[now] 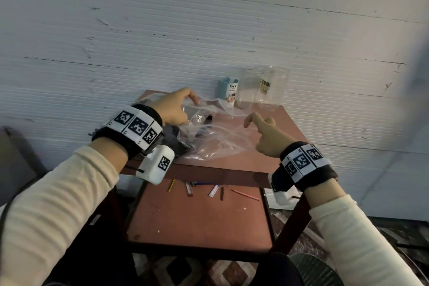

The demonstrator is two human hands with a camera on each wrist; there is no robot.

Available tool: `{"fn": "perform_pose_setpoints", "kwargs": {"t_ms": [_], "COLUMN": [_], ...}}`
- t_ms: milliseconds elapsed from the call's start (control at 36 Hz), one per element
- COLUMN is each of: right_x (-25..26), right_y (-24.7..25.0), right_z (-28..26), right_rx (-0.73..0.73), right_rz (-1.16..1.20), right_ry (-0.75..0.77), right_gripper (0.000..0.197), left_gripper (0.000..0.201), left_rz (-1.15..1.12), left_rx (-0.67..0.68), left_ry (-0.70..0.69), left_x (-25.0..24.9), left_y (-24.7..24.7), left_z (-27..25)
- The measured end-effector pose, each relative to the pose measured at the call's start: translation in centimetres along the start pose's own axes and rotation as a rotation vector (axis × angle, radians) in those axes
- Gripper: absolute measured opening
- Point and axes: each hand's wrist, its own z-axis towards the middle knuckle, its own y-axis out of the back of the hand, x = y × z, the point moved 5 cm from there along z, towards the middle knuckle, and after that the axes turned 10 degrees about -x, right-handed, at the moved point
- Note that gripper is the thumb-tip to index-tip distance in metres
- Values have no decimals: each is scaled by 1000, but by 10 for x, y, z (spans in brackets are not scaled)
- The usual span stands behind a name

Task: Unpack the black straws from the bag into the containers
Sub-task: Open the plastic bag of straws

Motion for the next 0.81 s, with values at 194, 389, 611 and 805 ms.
{"fn": "perform_pose_setpoints", "kwargs": {"t_ms": [194, 389, 611, 805], "right_x": [17, 27, 46, 52], "right_y": [-14, -23, -37, -49], "right_z": [23, 53, 81, 96], "right_rx": [28, -65, -107, 19], "right_rz": [46, 236, 173, 121], "right_ry": [121, -68, -39, -16], "right_gripper": [62, 34, 30, 74], "left_gripper": [60, 39, 41, 66], "left_rz": [151, 88, 49, 125], "left_rx": [37, -82, -31, 41], "left_ry": [-35, 43, 84, -6], "left_x": [-2, 13, 26, 37], "left_y": [-3, -2, -9, -10], "left_z": [3, 22, 36, 40]}}
